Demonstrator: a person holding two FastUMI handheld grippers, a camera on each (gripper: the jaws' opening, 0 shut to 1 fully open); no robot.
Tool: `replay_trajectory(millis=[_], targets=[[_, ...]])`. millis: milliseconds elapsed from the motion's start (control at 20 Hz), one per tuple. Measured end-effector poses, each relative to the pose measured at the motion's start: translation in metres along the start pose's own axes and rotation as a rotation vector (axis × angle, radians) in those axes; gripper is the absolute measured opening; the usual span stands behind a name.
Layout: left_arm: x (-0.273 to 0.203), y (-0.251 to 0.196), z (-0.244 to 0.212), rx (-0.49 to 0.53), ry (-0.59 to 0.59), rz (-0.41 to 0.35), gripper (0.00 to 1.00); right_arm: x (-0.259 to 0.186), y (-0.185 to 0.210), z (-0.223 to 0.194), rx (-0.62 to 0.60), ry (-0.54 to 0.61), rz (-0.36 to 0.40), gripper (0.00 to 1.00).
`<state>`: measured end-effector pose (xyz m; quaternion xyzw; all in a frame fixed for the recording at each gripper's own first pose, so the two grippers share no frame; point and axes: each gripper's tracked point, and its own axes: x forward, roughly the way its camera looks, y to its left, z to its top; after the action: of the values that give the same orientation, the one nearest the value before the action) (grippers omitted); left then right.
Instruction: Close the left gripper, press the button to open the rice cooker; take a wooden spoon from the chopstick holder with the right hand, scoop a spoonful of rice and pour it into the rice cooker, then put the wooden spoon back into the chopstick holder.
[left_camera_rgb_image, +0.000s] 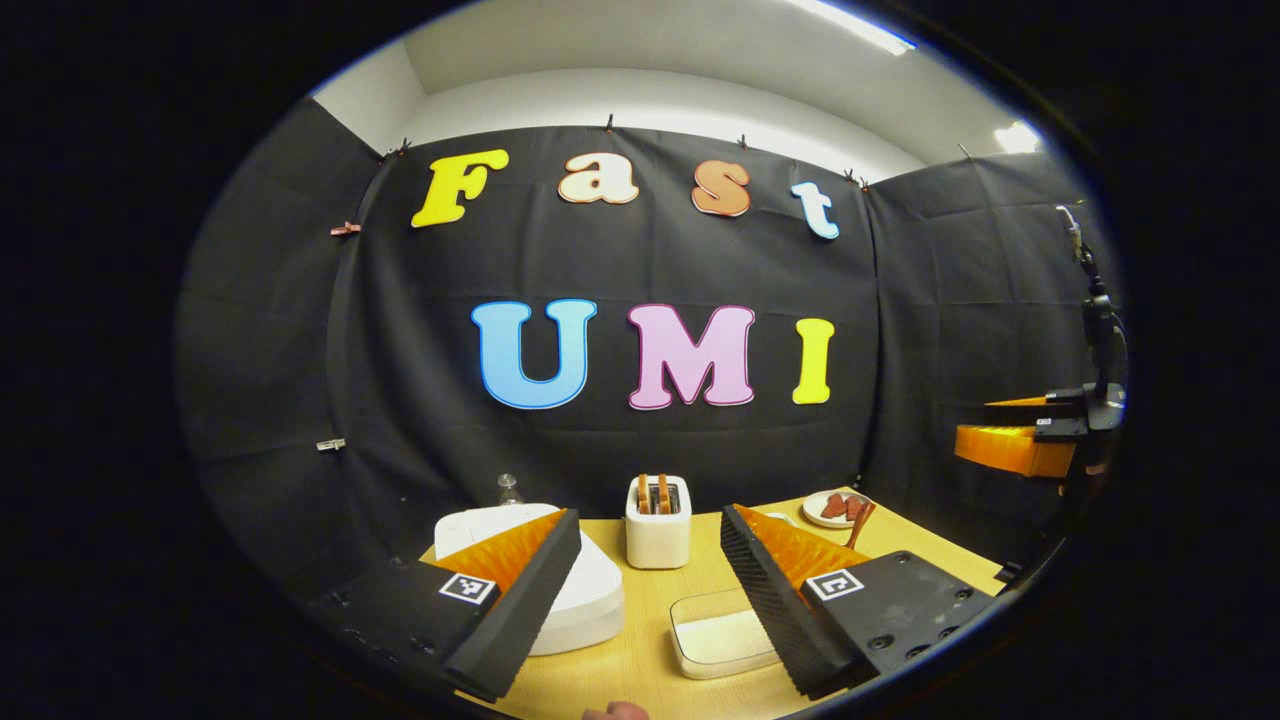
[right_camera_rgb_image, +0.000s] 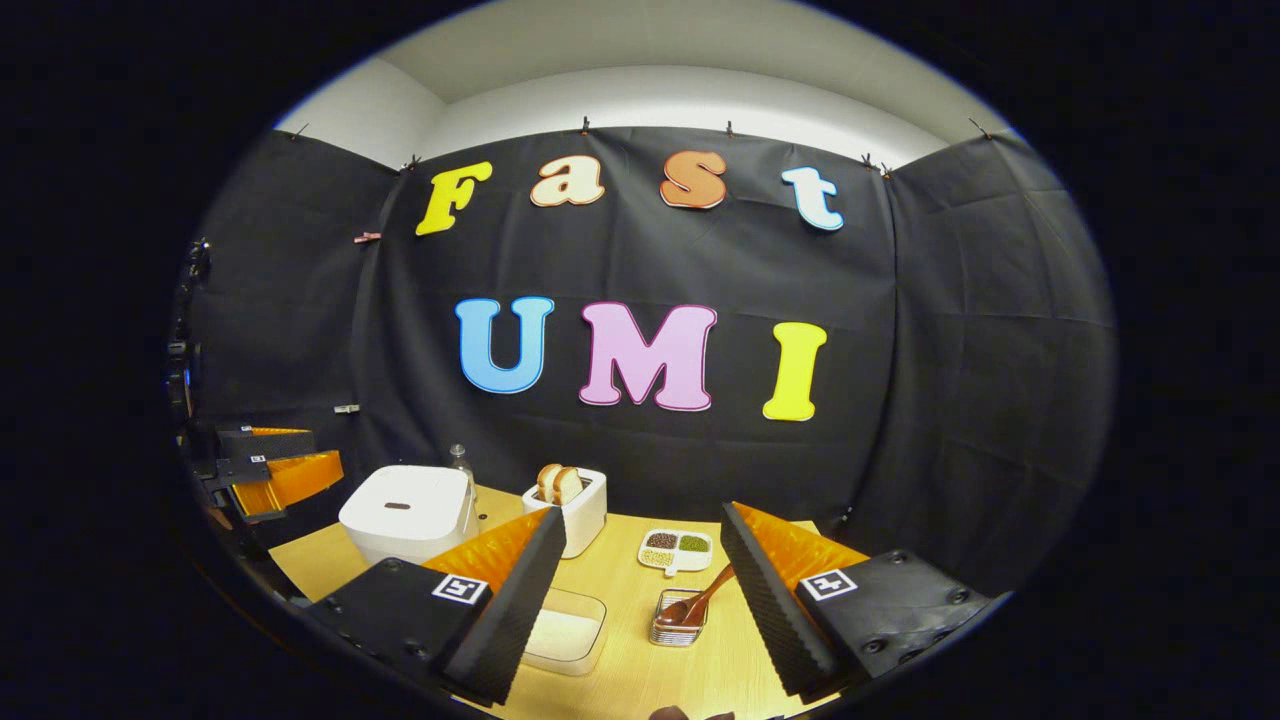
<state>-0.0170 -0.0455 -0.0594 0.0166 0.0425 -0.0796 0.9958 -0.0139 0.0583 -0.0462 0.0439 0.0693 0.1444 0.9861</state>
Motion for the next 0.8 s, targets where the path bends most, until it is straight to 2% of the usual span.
replay_trajectory(millis=[250, 800], targets=[[-0.021, -0.003, 0.003, -0.007, -0.022, -0.037, 0.96, -0.002, 0.011, -0.009, -0.049, 0.013, 0.014, 0.98], [-0.029, 0.011, -0.007, -0.053, 0.006, -0.048, 0.97, -0.006, 0.017, -0.003, -0.017, 0.012, 0.01, 0.98]])
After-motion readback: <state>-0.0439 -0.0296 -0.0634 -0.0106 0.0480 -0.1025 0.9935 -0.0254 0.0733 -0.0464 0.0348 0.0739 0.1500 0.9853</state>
